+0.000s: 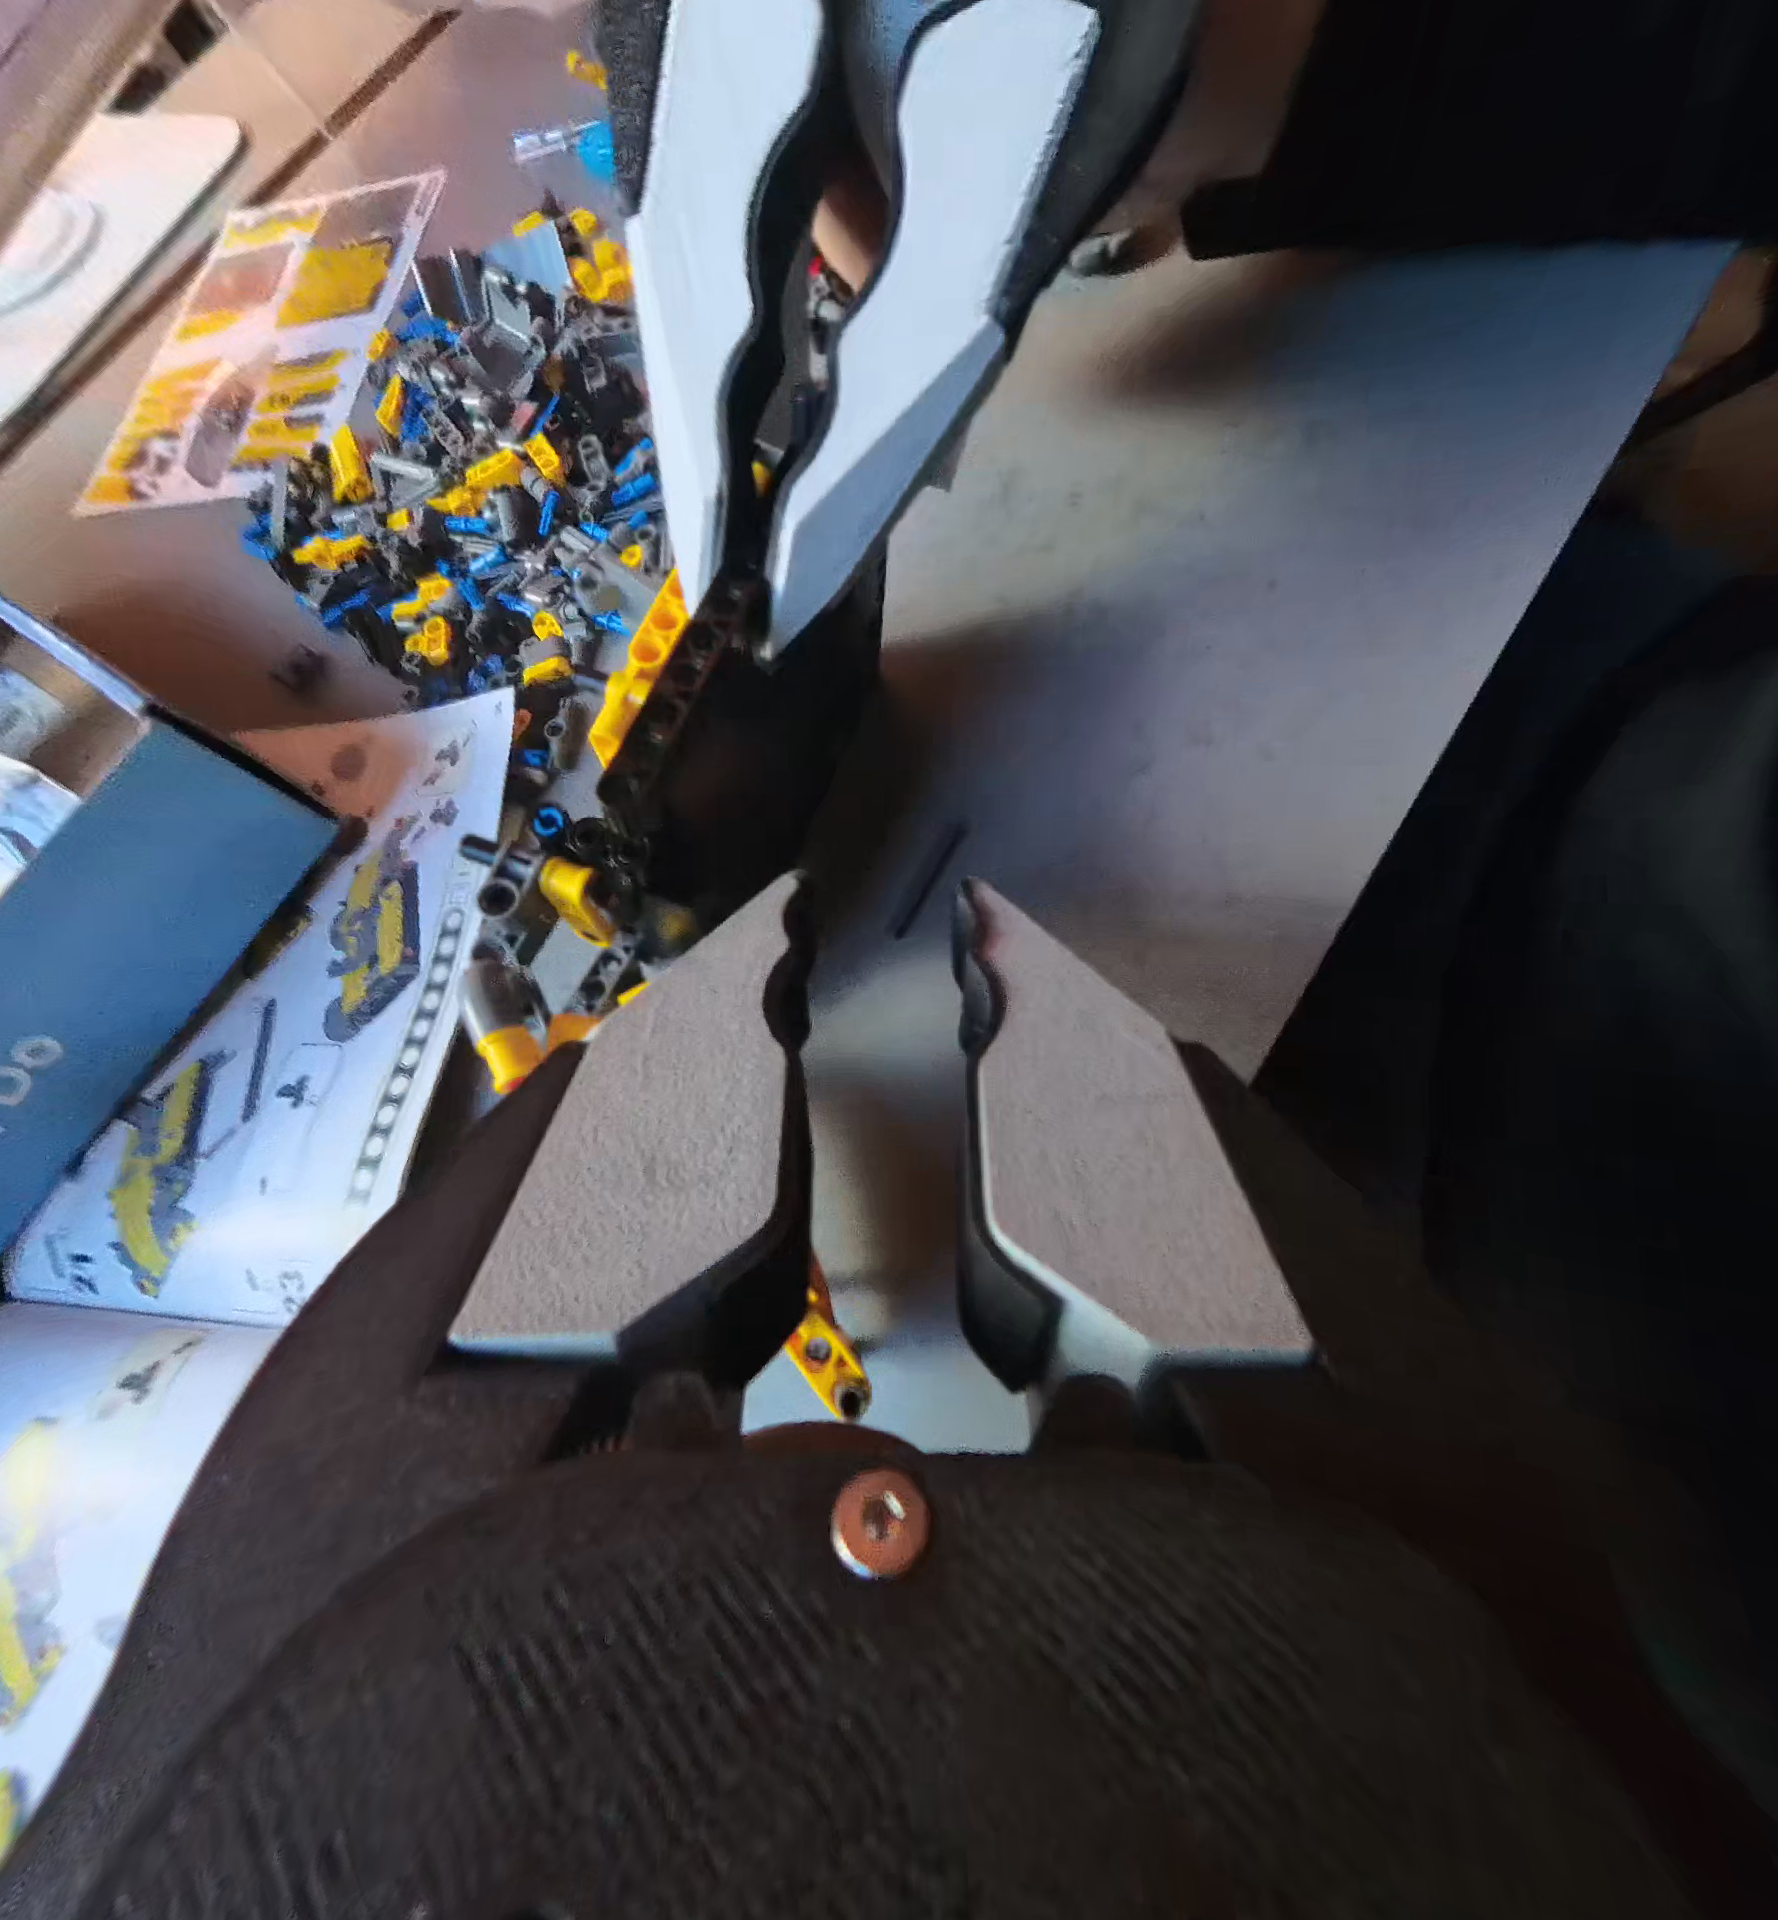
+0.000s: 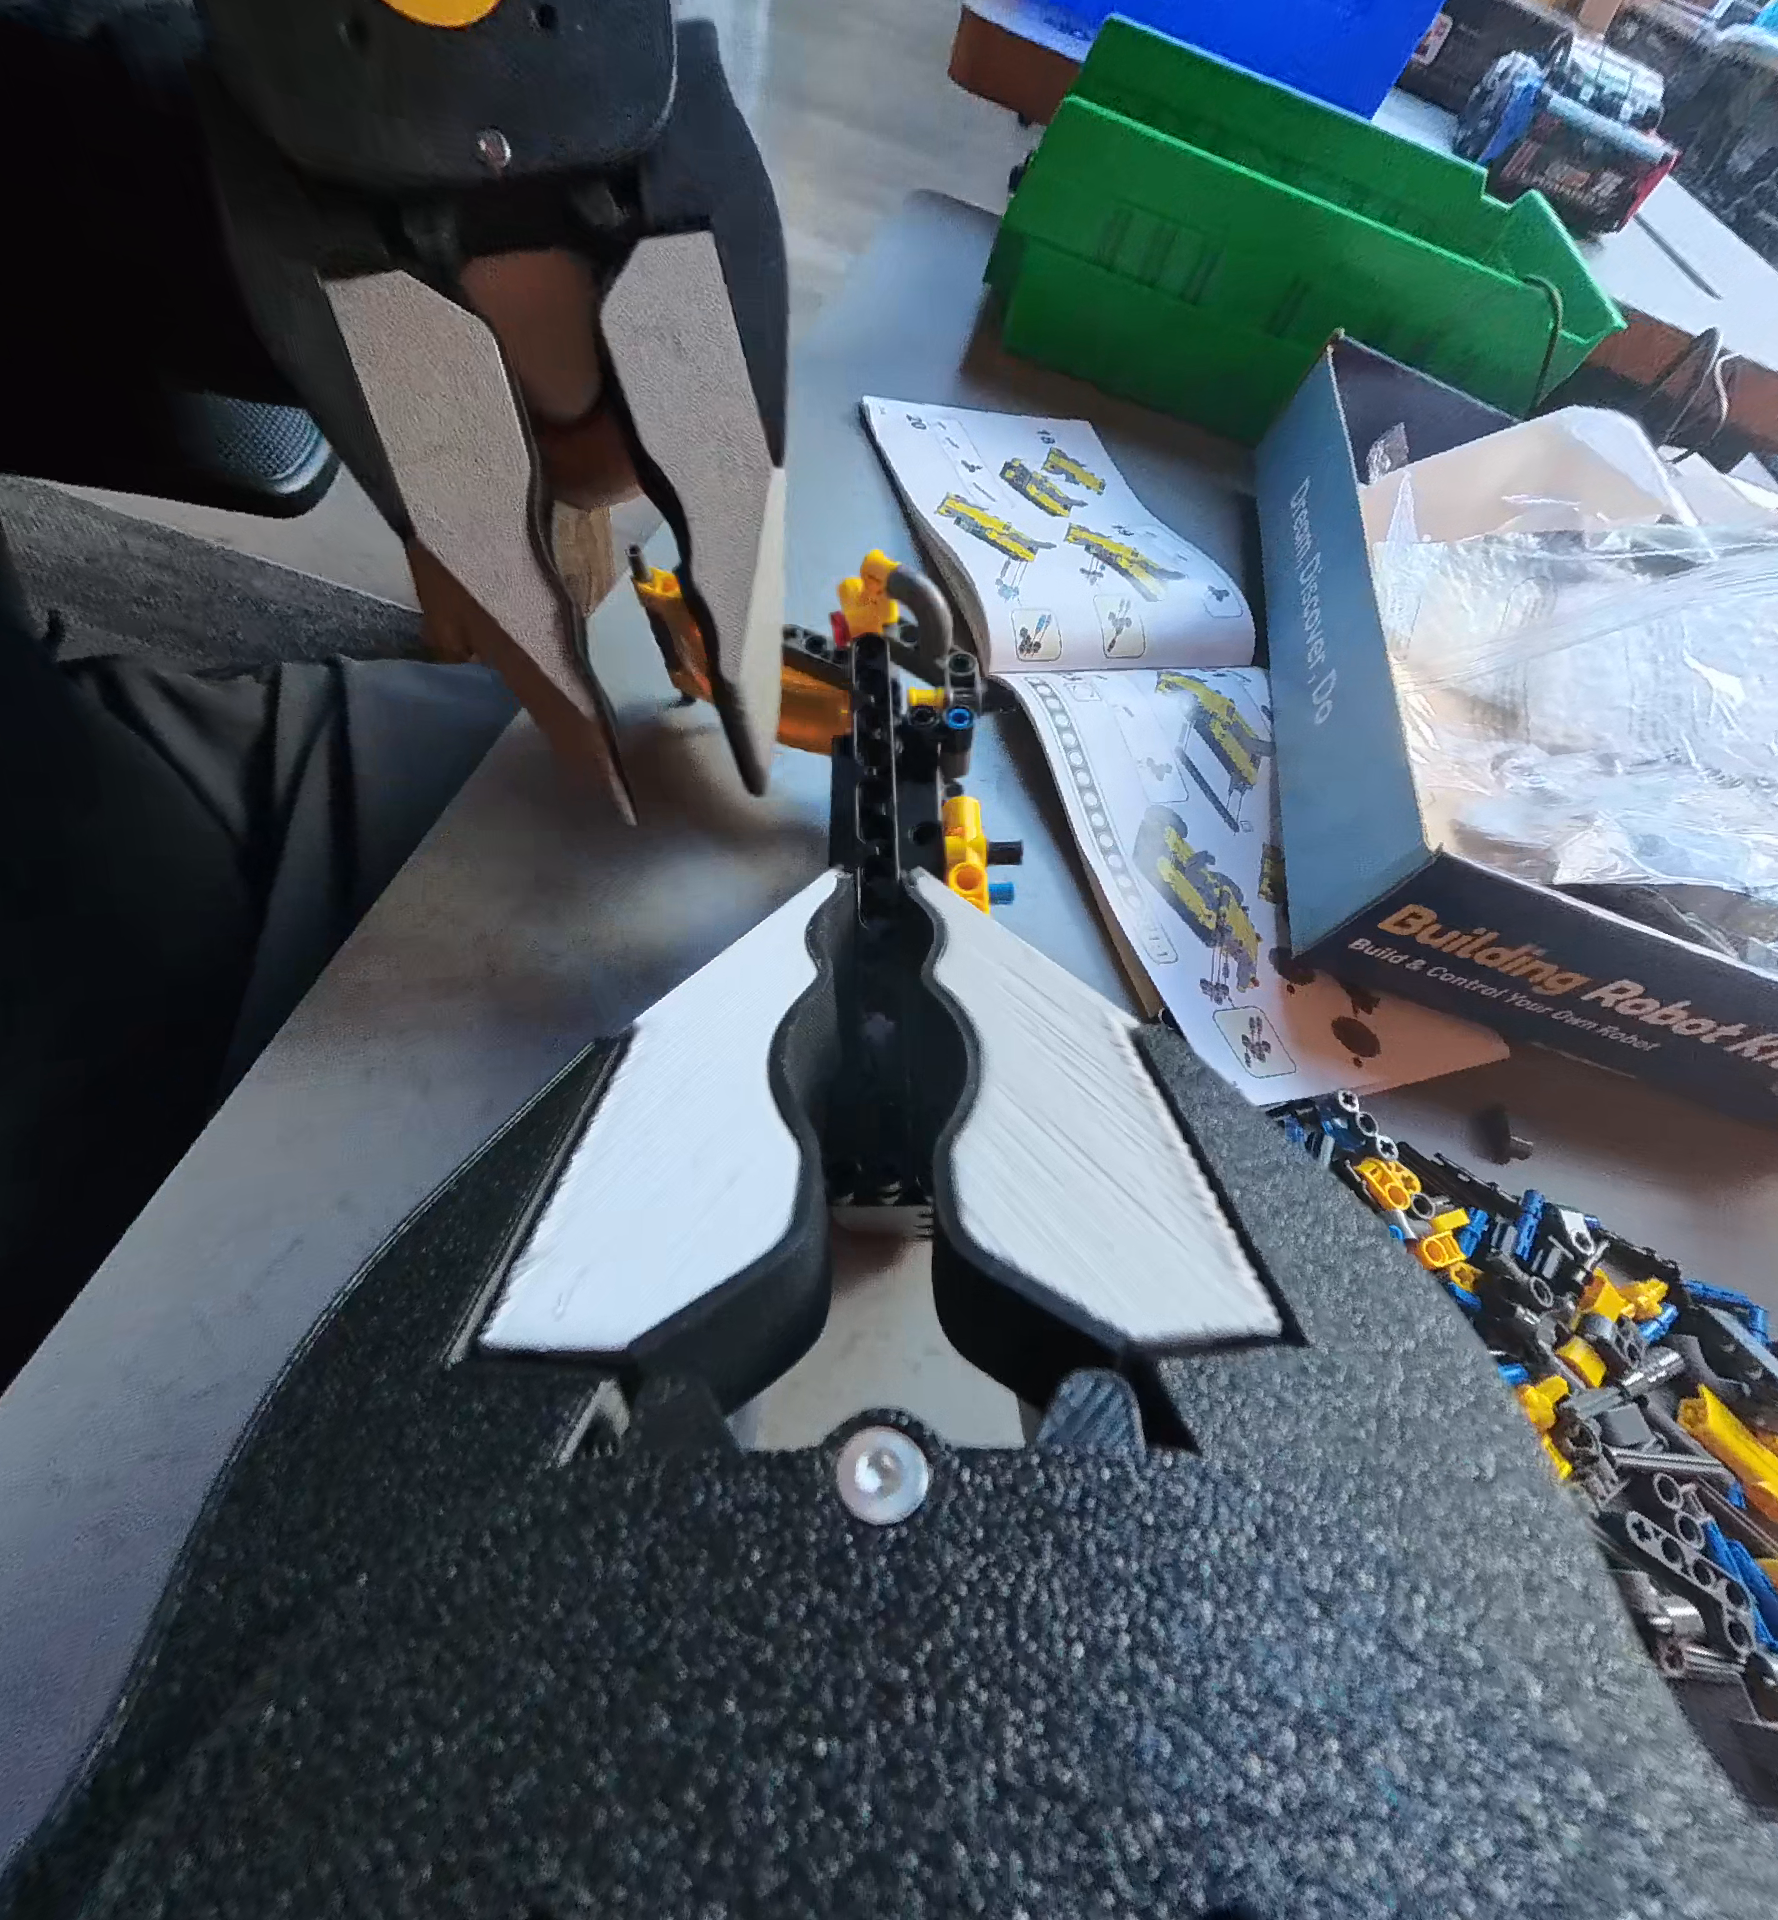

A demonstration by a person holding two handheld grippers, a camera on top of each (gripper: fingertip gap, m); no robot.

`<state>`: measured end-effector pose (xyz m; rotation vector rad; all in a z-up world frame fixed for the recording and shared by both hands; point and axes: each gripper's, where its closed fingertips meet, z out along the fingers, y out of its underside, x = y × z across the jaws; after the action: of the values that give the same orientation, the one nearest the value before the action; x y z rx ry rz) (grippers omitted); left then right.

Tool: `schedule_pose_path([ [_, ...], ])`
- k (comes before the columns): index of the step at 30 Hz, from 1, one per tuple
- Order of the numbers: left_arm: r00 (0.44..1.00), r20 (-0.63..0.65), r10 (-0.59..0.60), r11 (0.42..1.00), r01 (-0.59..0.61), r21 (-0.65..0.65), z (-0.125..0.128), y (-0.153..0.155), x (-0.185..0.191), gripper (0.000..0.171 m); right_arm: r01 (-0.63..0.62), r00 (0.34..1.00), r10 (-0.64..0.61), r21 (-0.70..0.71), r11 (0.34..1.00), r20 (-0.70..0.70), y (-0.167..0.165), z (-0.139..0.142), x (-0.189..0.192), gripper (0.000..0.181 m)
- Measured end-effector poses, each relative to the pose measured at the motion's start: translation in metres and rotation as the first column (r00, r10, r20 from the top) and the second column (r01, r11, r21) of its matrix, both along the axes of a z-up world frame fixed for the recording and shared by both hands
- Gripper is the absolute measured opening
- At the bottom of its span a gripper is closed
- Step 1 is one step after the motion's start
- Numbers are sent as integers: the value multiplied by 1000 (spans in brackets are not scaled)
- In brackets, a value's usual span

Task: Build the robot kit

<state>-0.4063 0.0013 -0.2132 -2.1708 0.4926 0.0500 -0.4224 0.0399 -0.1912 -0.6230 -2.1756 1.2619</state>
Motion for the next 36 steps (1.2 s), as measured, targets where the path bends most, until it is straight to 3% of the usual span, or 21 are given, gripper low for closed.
schedule_pose_path([
  [5,997,82,-11,998,6,58,24,-6,2,20,2,1000,-2,13,1000,2,0,0,1,7],
  [10,992,50,117,987,-122,102,42,-9,-35,27,2,1000,-2,22,1000,-2,0,0,2,7],
  [13,993,35,111,989,-114,93,43,-3,-41,33,-1,1000,1,28,1000,1,0,-1,2,8],
  [19,999,-30,-19,1000,19,23,23,20,-25,23,11,1000,-11,64,998,-6,0,-1,2,8],
  [22,998,-49,-31,998,34,54,26,26,-27,7,26,1000,-25,74,997,-16,3,0,2,8],
  [26,999,18,-48,996,46,80,29,26,-26,6,41,999,-40,83,996,-15,11,2,6,9],
  [32,999,12,-48,995,46,89,30,28,-27,6,86,996,-87,132,987,-3,31,-5,22,19],
  [36,999,11,-45,993,43,108,31,28,-28,6,130,992,-130,92,987,-7,51,0,29,15],
])
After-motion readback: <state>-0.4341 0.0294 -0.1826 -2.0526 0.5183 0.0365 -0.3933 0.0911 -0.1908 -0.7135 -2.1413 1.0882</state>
